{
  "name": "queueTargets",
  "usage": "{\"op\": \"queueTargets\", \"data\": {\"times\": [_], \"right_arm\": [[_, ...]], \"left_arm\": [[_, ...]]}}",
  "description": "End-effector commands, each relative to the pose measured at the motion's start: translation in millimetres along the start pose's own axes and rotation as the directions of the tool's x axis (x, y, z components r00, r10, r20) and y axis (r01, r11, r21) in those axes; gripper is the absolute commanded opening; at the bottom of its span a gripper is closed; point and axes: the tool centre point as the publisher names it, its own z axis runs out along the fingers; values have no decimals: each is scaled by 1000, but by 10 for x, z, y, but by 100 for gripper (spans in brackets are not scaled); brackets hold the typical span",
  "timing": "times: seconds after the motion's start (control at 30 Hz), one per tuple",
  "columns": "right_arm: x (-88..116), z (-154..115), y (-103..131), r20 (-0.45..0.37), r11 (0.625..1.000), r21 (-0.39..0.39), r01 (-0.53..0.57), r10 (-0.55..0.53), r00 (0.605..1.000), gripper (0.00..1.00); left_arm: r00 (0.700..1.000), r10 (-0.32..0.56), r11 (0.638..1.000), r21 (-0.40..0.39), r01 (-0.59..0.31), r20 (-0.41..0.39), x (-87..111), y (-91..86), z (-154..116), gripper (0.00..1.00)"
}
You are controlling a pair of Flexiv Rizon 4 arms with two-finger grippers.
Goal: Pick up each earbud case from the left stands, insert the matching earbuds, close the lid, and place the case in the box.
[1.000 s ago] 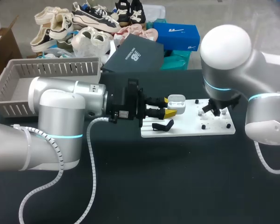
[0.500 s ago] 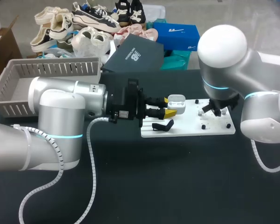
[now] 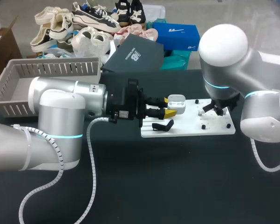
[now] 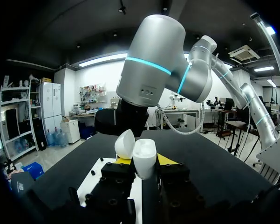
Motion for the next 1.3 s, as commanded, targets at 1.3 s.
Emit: {"op": "queueTargets", "data": {"times": [1.3], "right_arm": [[262,-2254,29,341,980,-149,128,-70,937,0]], "left_arm": [[1000,1,1000,-3,-1,2,7,-3,1,0]]}}
